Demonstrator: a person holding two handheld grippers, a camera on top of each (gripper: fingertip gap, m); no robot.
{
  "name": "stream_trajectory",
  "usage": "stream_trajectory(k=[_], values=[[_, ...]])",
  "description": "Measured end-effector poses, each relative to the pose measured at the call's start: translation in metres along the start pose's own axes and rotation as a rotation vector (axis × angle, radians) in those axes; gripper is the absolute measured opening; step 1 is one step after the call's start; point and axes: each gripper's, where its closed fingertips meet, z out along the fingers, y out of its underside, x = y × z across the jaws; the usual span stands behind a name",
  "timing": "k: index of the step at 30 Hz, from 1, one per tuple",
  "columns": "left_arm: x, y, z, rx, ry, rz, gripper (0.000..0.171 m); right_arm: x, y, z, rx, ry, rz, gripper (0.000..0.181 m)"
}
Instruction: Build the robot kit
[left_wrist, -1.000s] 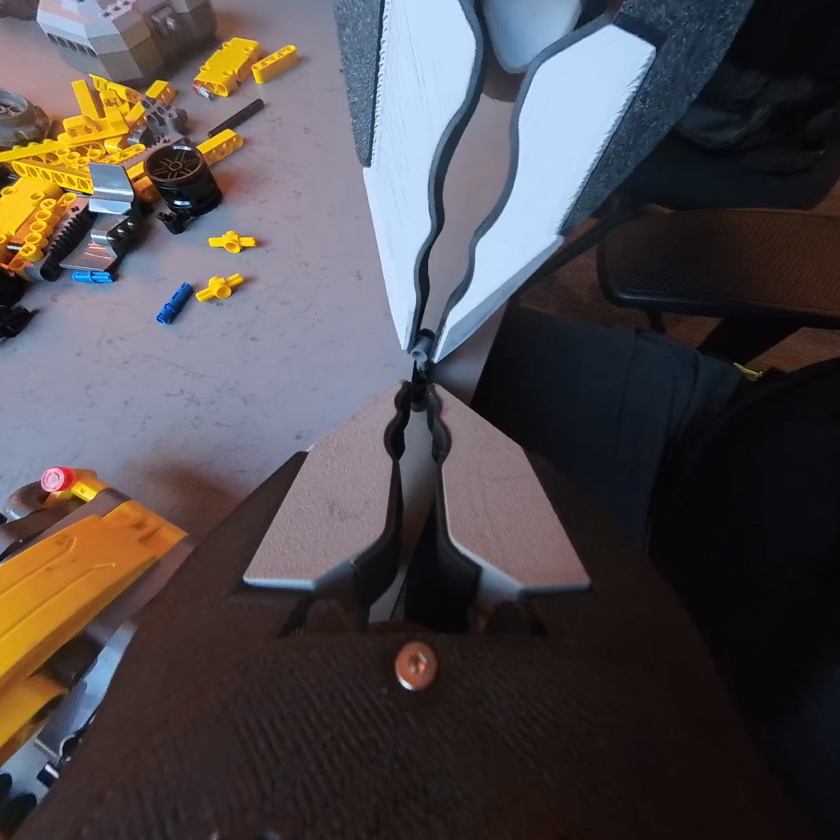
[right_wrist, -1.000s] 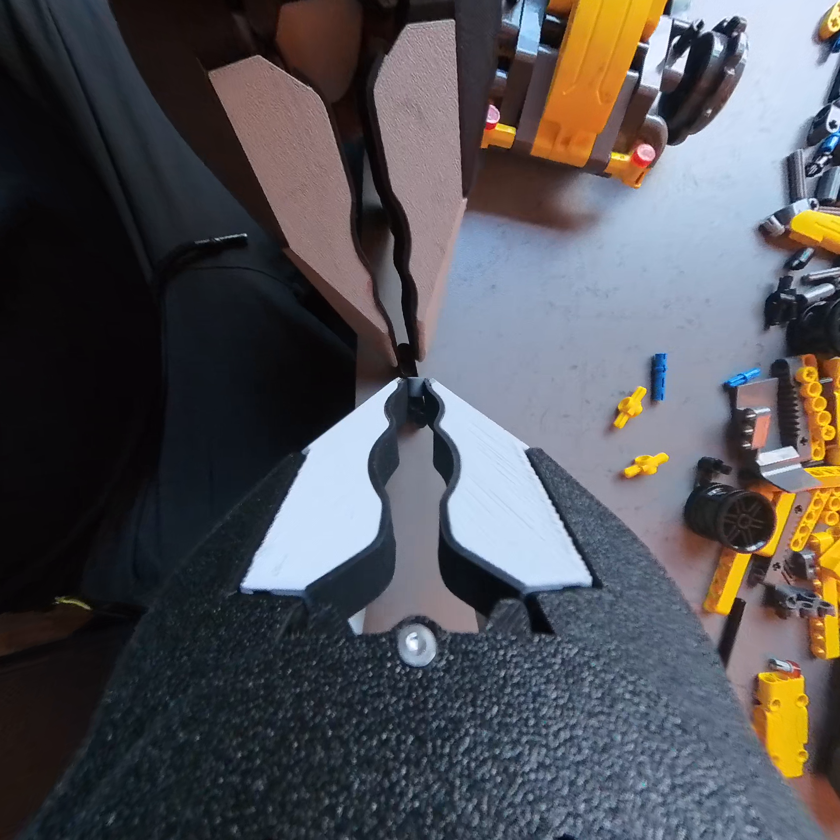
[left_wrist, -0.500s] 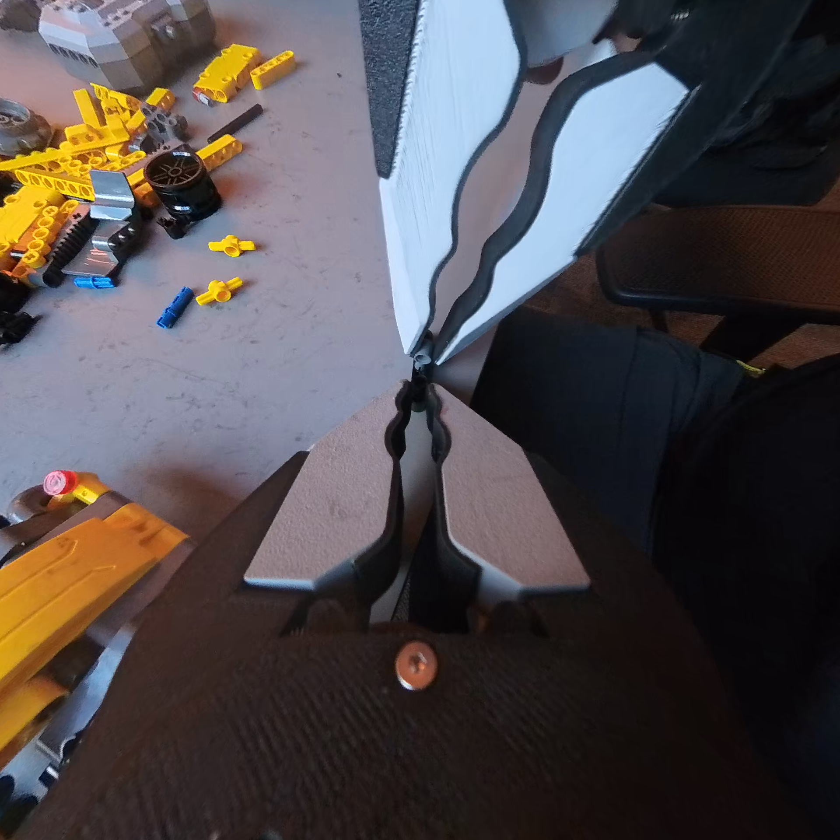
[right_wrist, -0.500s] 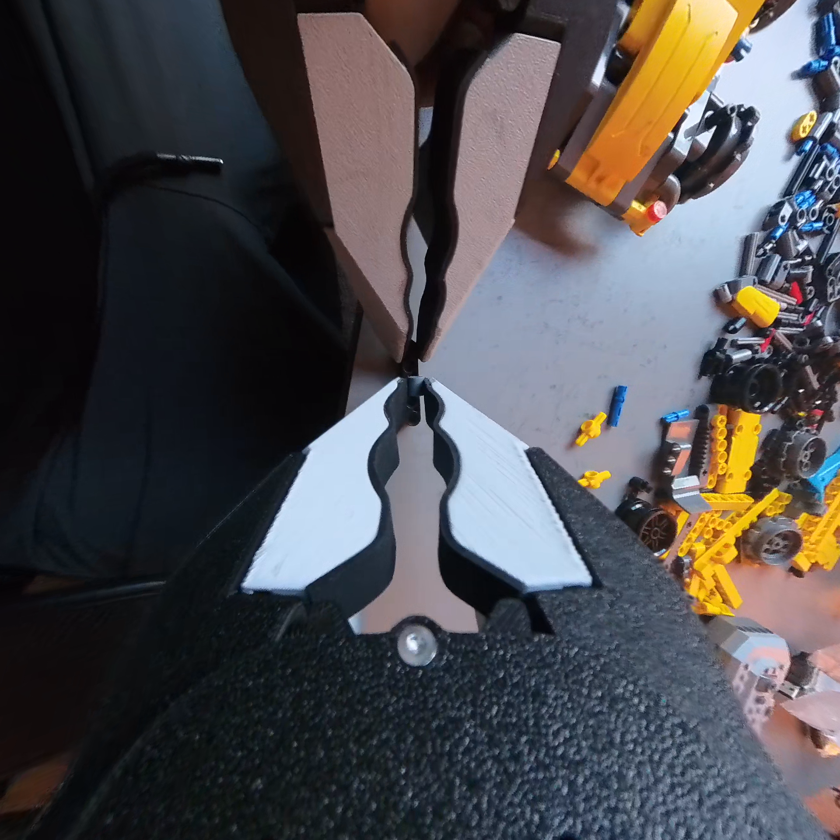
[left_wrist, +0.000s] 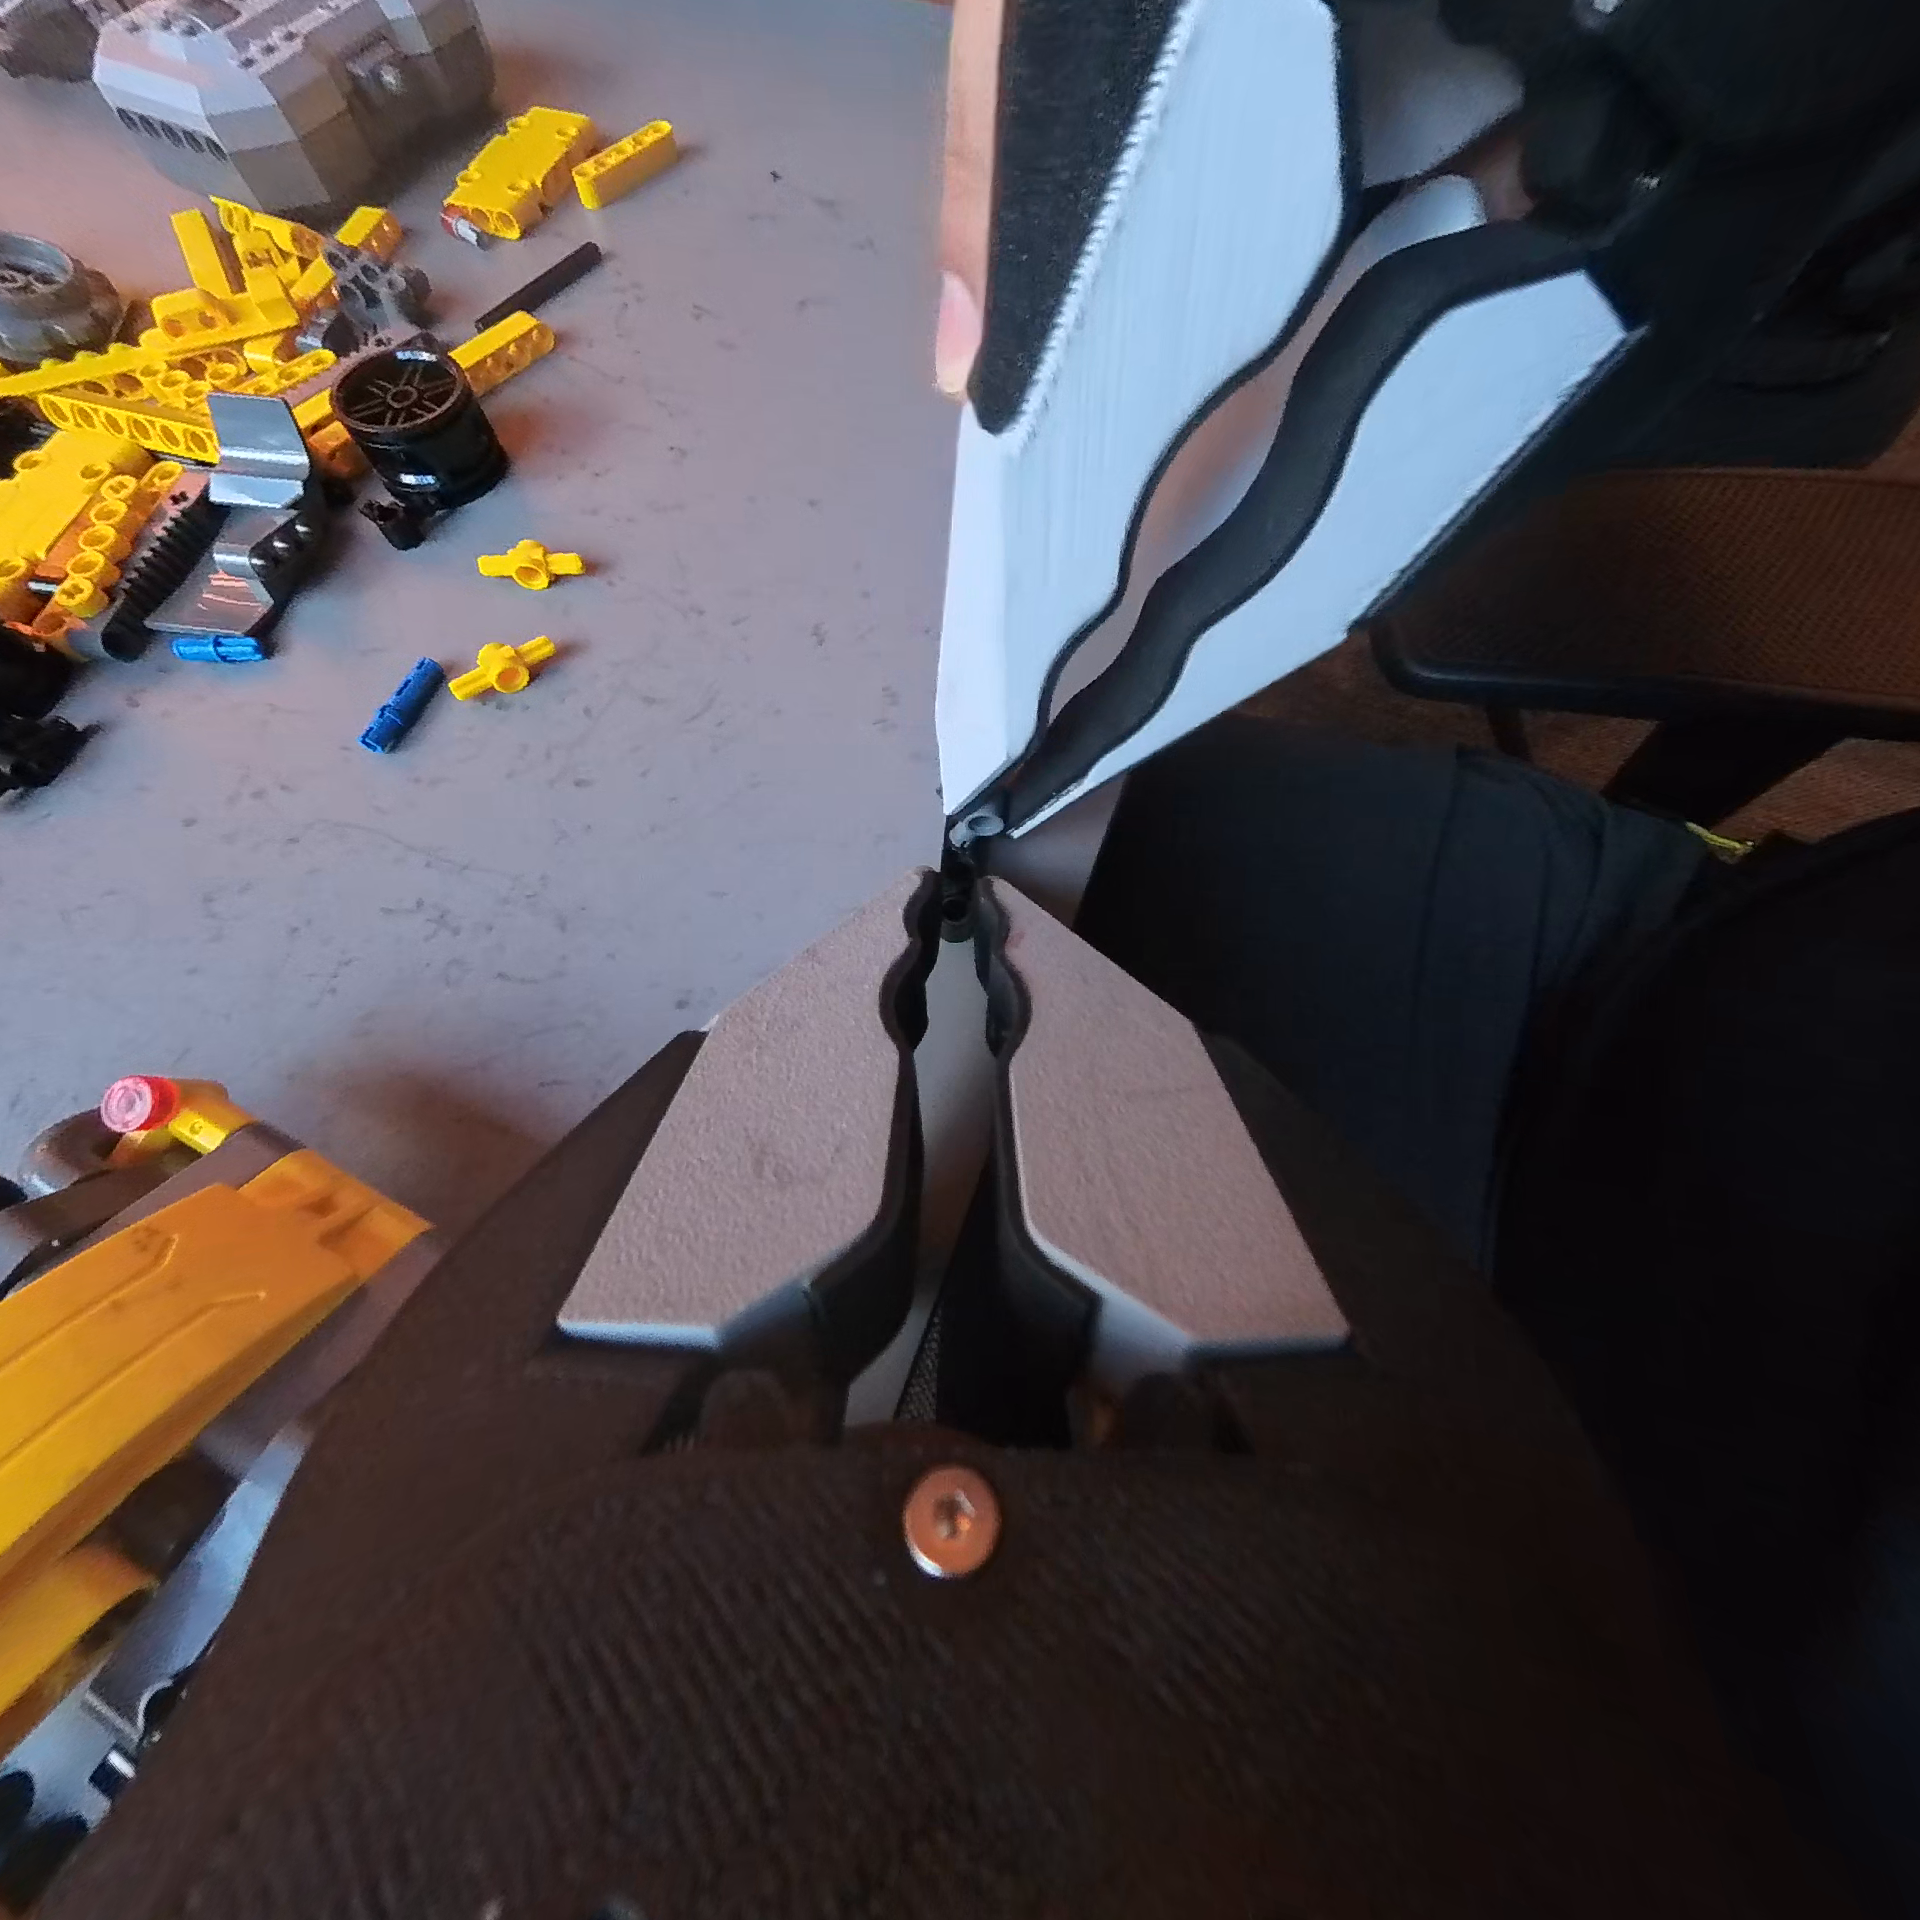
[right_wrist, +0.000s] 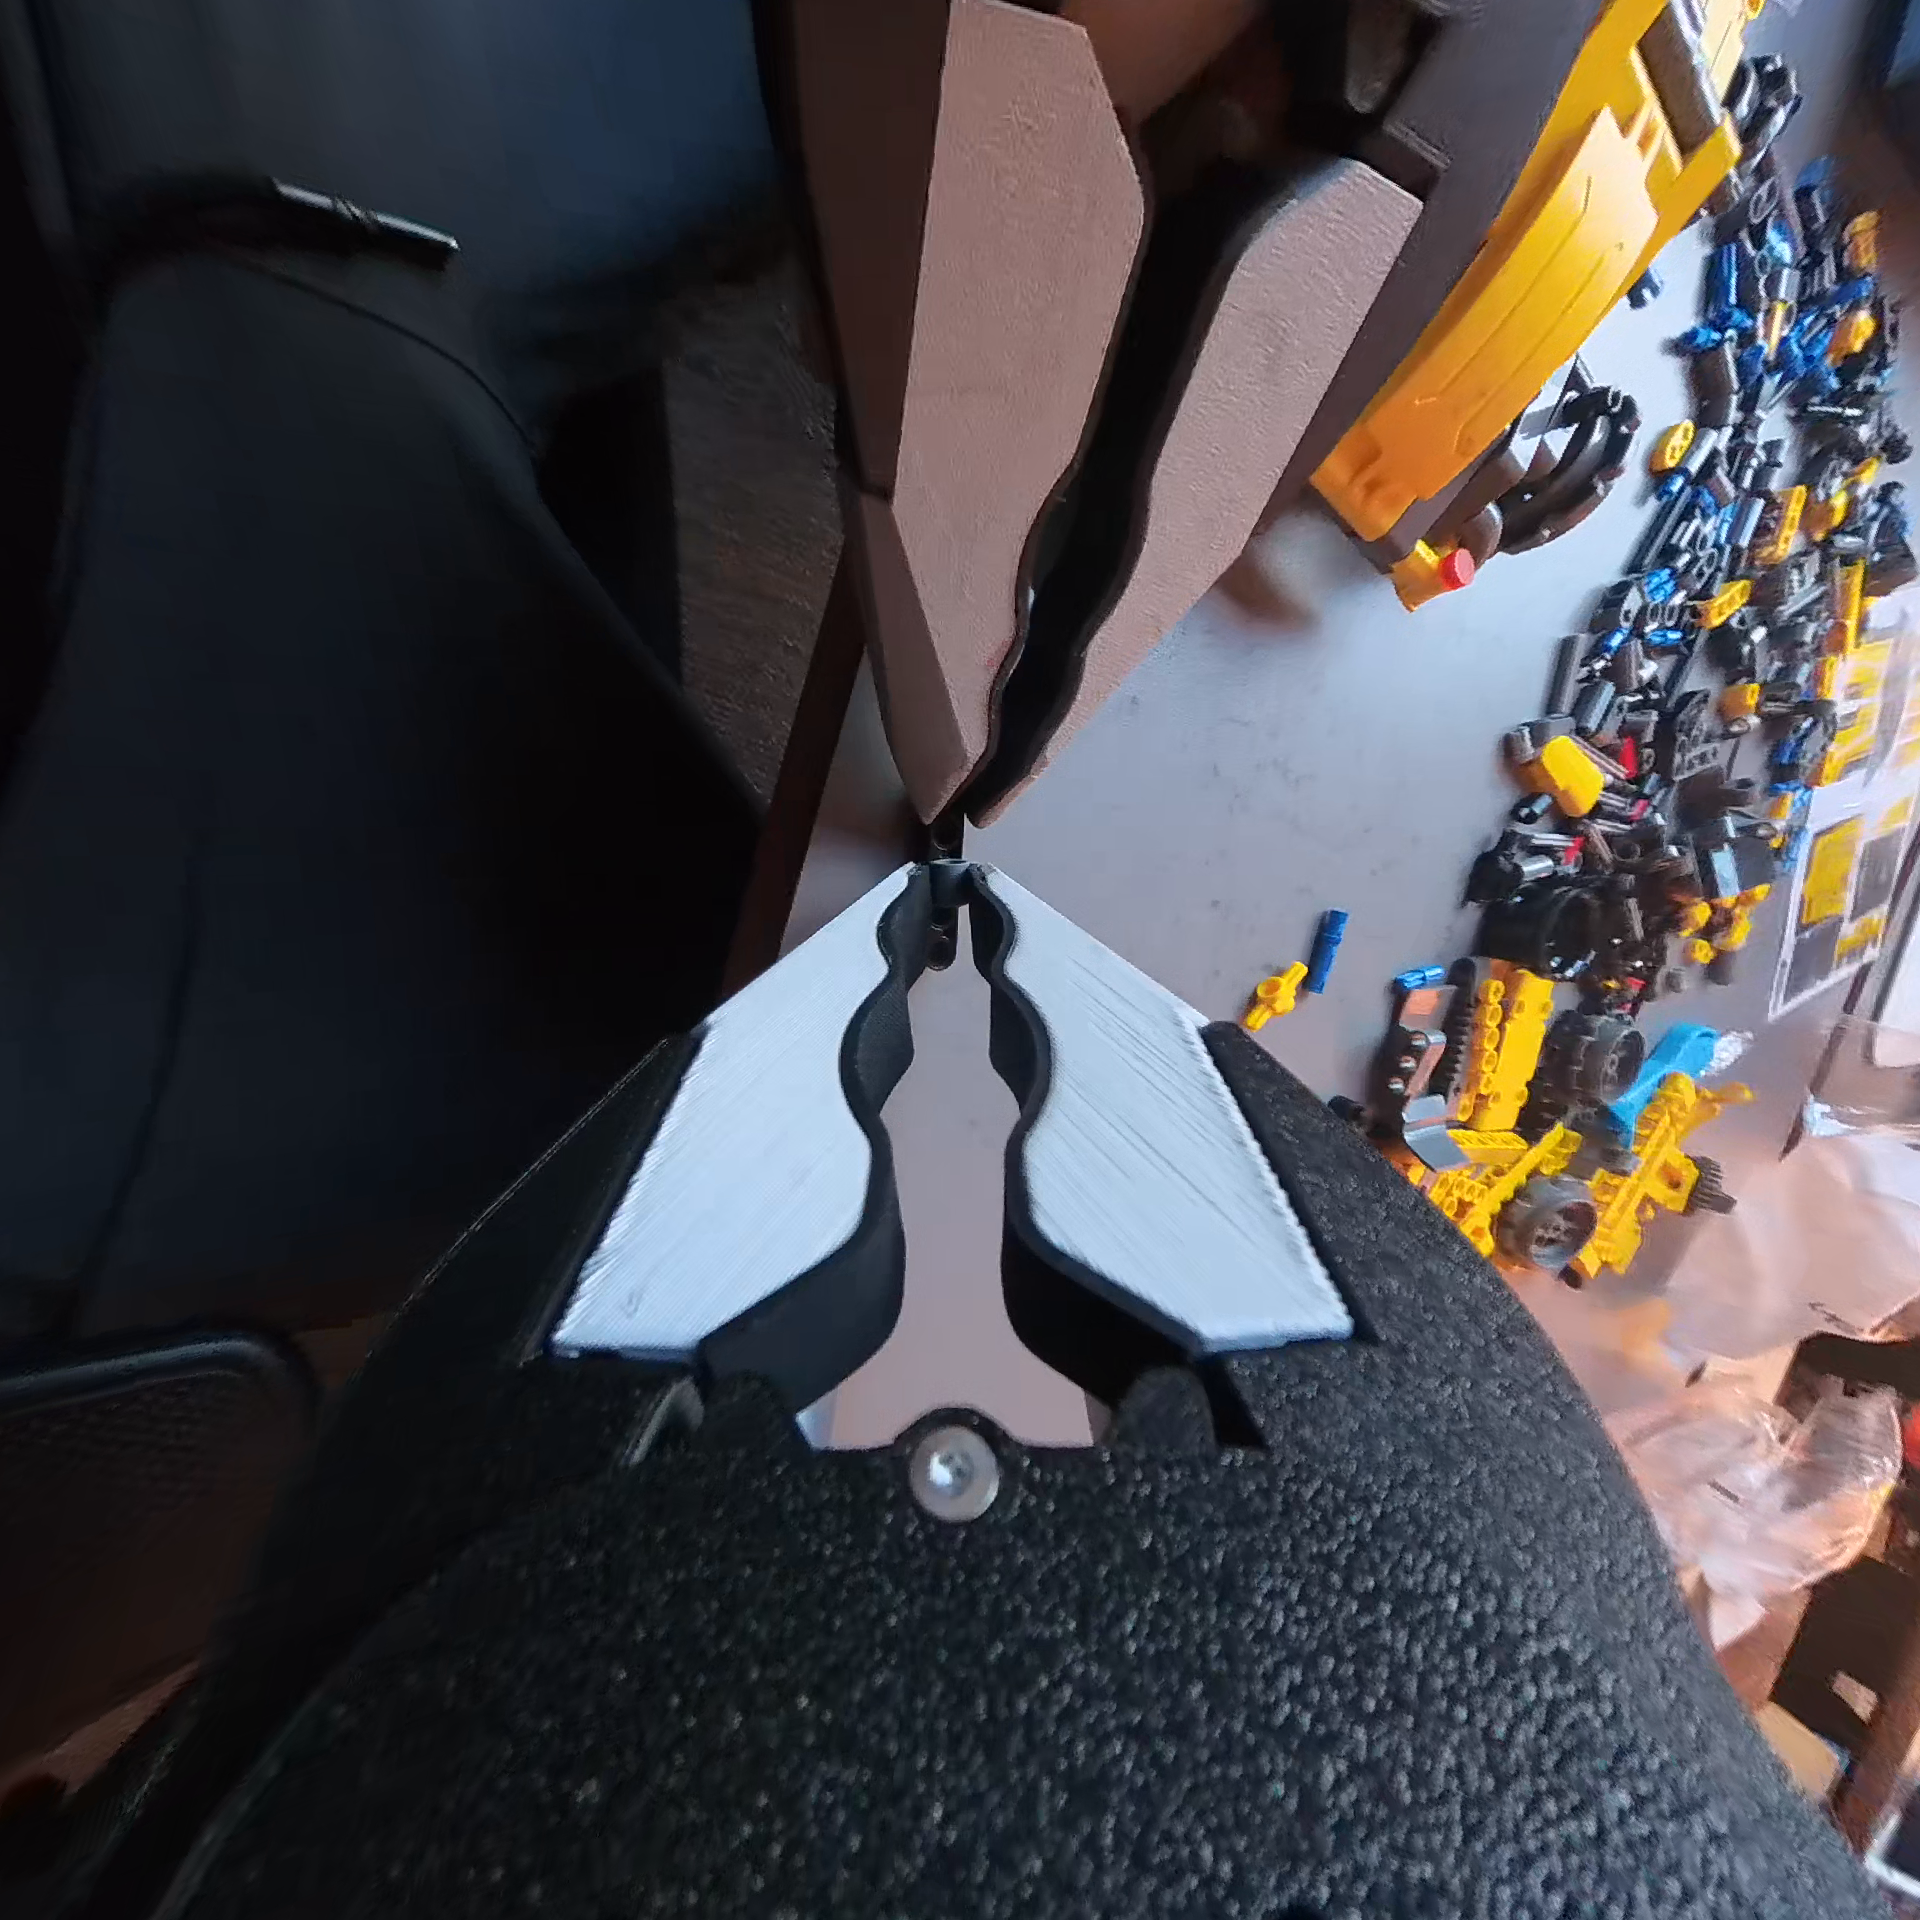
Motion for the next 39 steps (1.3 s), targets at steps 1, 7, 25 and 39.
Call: stream_trajectory(k=[1, 7, 25, 39], values=[[0.0, 0.0, 0.0, 0.0, 0.0, -0.001, 0.003, 0.0, 0.0, 0.0, 0.001, 0.002, 0.005, 0.007], [0.0, 0.0, 0.0, 0.001, -0.003, 0.002, 0.003, -0.001, 0.001, 0.0, 0.052, -0.085, 0.149, 0.007], [0.0, 0.0, 0.0, 0.003, 0.001, -0.007, 0.003, -0.001, 0.009, 0.003, -0.038, -0.323, 0.31, 0.006], [0.0, -0.003, -0.001, 0.023, 0.016, -0.058, 0.002, 0.003, 0.01, -0.006, 0.057, -0.294, 0.462, 0.006]])
